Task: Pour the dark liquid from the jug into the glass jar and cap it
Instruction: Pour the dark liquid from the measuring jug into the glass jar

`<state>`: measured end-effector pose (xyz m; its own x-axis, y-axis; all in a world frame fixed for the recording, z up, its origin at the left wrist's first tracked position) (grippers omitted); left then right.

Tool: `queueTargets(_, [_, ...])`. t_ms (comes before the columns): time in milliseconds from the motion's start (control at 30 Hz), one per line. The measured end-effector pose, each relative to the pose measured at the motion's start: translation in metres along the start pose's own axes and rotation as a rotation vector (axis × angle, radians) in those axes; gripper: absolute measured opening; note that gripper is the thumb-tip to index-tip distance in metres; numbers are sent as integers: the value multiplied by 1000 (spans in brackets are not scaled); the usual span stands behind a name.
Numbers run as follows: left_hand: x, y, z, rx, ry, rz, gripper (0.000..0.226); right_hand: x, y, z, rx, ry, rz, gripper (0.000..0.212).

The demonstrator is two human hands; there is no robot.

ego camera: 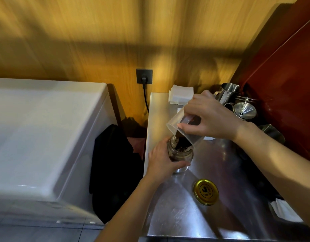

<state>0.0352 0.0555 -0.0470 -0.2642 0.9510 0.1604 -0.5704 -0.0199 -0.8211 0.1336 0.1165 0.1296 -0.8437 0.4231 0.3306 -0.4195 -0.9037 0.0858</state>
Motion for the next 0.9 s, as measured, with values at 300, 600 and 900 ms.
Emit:
queueTargets(300, [0, 1, -1, 2, 4, 14, 90, -1, -2, -1, 6, -25, 13, 32])
queueTargets(600, [-1, 1, 0, -11, -3, 8, 90, -1, 5, -1, -16, 10, 52, 33])
queueTargets(900, [-2, 1, 0, -21, -5, 16, 91, -2, 5, -1, -23, 4, 93, 33])
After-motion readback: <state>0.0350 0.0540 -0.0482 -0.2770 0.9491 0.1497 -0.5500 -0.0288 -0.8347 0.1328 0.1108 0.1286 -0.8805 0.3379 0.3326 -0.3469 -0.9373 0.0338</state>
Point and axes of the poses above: each hand's wrist, its own x-axis towards the middle knuckle, its own z-axis out of the back of the hand, y = z × x, the point moved 4 cm from there along x, towards the middle knuckle, and after that the axes turned 6 degrees about -z, right-handed, at the moved point
